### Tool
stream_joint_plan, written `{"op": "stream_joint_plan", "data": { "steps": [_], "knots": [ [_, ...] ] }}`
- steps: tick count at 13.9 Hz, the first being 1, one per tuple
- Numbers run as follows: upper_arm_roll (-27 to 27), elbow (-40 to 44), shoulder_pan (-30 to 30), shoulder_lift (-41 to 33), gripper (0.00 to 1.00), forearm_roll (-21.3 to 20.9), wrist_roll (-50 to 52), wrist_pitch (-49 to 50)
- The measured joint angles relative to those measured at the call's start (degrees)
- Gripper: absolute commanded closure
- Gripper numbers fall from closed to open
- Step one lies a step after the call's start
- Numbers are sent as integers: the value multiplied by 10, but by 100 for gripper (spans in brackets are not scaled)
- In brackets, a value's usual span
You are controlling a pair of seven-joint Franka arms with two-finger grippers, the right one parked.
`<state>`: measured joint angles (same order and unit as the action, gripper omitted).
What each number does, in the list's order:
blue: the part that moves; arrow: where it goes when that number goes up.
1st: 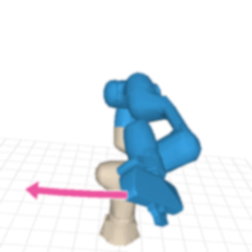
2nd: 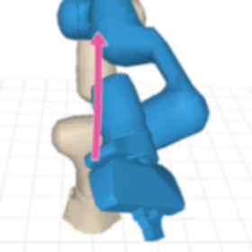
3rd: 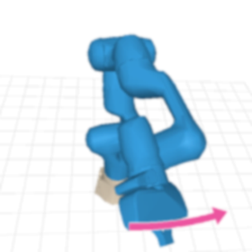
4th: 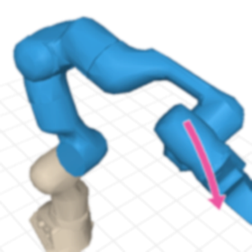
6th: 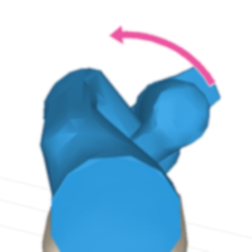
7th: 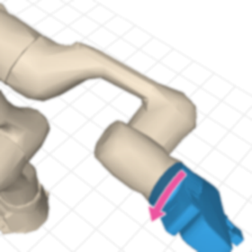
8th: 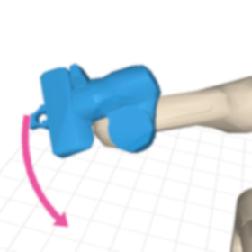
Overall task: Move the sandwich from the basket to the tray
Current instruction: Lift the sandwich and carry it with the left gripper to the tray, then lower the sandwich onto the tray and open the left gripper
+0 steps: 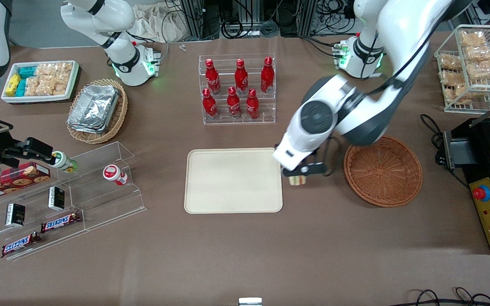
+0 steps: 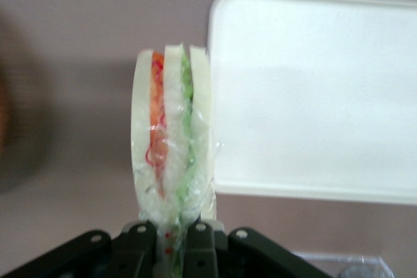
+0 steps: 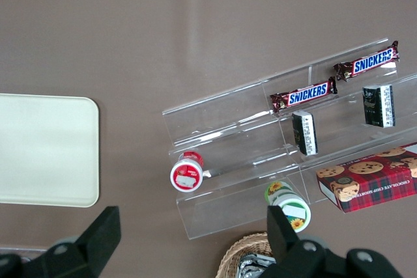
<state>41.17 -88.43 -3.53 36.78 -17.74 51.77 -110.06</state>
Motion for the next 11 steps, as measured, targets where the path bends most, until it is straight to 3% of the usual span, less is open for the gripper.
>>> {"op": "stream_joint_plan", "data": {
  "steps": [2, 6, 7, 8, 9, 11],
  "knots": [
    [0, 4, -19, 66, 100, -36, 23, -52],
    [0, 10, -24, 114, 100, -81, 24, -90],
    [0, 10, -26, 120, 70, -90, 24, -94],
    [0, 11, -27, 123, 10, -92, 24, -95],
    [0, 13, -29, 124, 0, -93, 24, -95],
    [0, 14, -31, 124, 0, -100, 24, -95]
  ]
}}
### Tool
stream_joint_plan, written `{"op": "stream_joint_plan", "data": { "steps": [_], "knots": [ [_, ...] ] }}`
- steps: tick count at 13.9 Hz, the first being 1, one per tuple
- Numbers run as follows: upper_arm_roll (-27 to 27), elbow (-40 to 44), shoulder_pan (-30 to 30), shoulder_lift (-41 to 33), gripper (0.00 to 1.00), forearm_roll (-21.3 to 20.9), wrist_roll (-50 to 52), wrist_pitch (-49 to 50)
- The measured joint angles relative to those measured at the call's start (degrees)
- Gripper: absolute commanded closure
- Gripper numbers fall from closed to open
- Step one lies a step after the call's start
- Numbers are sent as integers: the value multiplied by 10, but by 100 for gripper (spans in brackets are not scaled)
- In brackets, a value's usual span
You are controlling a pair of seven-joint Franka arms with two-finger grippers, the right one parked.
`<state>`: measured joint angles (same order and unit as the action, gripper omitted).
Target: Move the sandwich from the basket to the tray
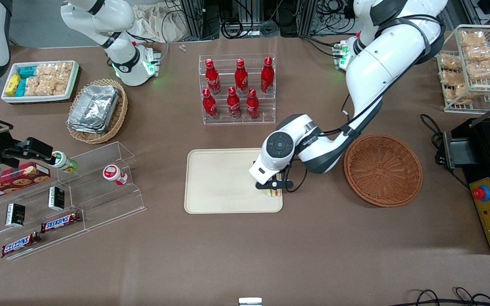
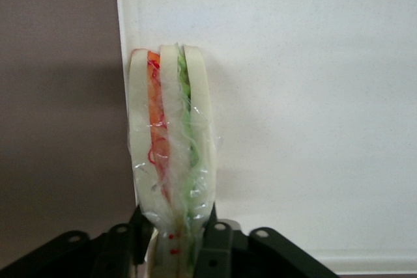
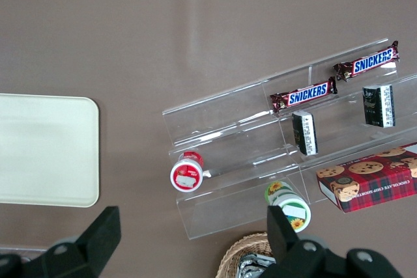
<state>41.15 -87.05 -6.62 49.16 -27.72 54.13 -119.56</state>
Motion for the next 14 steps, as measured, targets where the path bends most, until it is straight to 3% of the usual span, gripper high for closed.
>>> {"op": "stream_joint_plan", "data": {
  "steps": [5, 8, 10, 14],
  "knots": [
    [0, 27, 2, -8, 0, -5, 9, 14],
    [0, 72, 5, -64, 0, 1, 11, 107],
    [-15, 85, 5, -124, 0, 38, 10, 150],
    [-110, 78, 4, -236, 0, 137, -74, 207]
  ]
}}
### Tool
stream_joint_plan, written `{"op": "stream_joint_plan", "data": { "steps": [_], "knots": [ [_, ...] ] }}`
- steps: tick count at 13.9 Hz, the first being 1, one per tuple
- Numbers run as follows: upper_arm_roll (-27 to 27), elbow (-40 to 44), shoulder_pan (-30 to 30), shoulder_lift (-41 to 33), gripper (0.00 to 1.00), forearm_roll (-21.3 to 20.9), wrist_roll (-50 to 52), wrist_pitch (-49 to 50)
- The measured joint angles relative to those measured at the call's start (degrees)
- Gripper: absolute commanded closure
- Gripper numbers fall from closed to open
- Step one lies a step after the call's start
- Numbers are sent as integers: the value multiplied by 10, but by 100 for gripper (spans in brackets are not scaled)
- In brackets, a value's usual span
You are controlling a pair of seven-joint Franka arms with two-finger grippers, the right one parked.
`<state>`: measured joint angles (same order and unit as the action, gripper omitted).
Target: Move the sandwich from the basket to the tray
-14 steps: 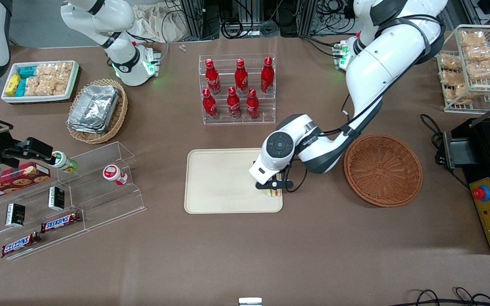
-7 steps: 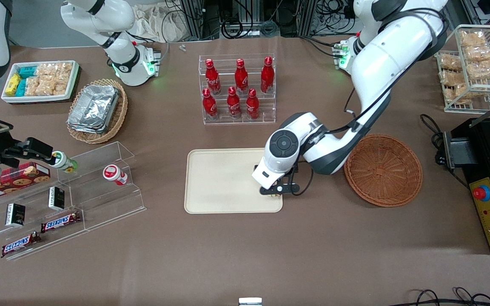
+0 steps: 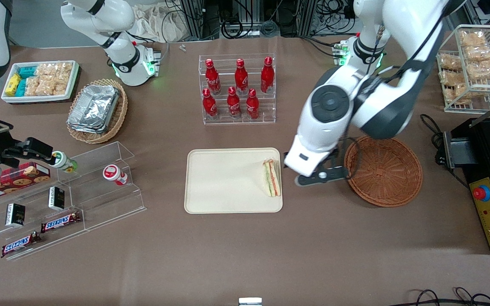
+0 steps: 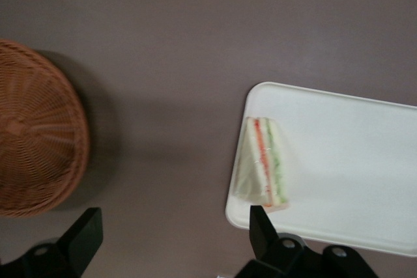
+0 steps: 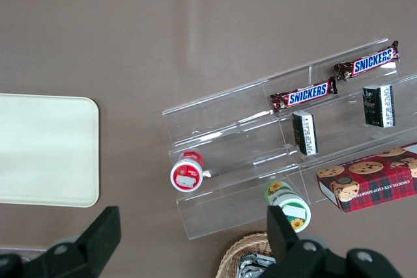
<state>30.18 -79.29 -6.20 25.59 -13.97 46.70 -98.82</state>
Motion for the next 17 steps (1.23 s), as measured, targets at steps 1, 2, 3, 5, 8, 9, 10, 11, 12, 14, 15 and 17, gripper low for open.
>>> {"op": "stream_joint_plan", "data": {
  "steps": [1, 2, 3, 5, 8, 9, 10, 11, 12, 14, 15, 17],
  "knots": [
    [-28, -1, 0, -21, 0, 24, -32, 15],
    [-57, -2, 1, -39, 0, 48, -69, 30],
    [-87, -3, 1, -55, 0, 72, -110, 45],
    [-145, -15, 1, -85, 0, 98, -186, 64],
    [-212, -64, 1, -132, 0, 104, -303, 66],
    [-229, -81, 1, -146, 0, 104, -338, 66],
    [-246, -98, 1, -159, 0, 105, -374, 66],
    [-263, -114, 1, -170, 0, 105, -407, 64],
    [-279, -129, 1, -180, 0, 105, -439, 61],
    [-308, -150, 2, -195, 0, 106, -492, 52],
    [-316, -152, 2, -197, 0, 108, -508, 50],
    [-321, -147, 2, -196, 0, 110, -522, 49]
  ]
}}
